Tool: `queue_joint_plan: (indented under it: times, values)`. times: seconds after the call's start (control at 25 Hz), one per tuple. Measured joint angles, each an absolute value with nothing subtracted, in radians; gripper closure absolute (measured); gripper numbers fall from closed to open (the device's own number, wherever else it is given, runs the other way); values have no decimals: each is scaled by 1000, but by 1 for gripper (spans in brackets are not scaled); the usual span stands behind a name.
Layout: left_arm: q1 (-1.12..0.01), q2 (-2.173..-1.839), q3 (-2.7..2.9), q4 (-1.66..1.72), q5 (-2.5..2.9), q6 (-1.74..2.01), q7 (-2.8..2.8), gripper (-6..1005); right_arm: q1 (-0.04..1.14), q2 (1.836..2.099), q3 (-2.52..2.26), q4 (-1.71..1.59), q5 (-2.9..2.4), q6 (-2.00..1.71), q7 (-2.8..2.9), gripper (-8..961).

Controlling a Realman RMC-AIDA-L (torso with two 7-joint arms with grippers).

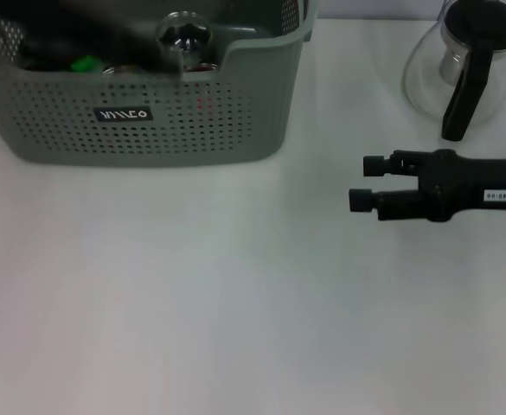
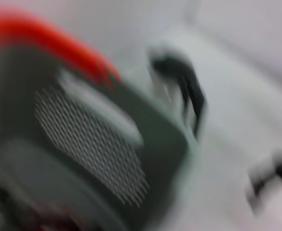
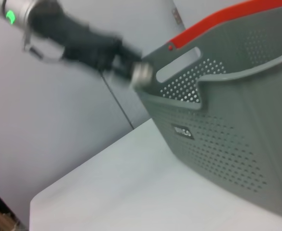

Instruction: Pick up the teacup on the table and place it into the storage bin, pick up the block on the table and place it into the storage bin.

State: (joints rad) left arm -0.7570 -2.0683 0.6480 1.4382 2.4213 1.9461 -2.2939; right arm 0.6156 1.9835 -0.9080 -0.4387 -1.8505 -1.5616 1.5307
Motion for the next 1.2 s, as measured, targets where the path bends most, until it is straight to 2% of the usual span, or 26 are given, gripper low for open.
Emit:
queue_joint_plan:
  times: [0.12,0.28,0.4,0.64,0.88,1.08,1.2]
  values:
    - [-748,-2004,524,1377,2320,1844,-2281,574,615,1983,-911,-439,-1854,-1576,1522,57]
    - [-729,-1961,525,1247,2295,1655,-2267,574,614,1984,-917,-439,-1855,-1582,1515,57]
    - [-726,-1947,591,1114,2307,1511,-2263,574,615,1986,-917,-439,-1855,-1585,1508,57]
    - [-721,-1954,632,1014,2311,1366,-2253,573,620,1986,-909,-447,-1855,-1591,1506,57]
    - [-713,-1954,623,1010,2286,1393,-2224,338,621,1985,-908,-452,-1853,-1597,1505,57]
    - [-680,-1955,612,1018,2101,1605,-2083,150,621,1982,-906,-452,-1849,-1599,1507,57]
    - [-662,-1960,610,1007,2017,1742,-1961,82,621,1975,-904,-453,-1848,-1600,1506,57]
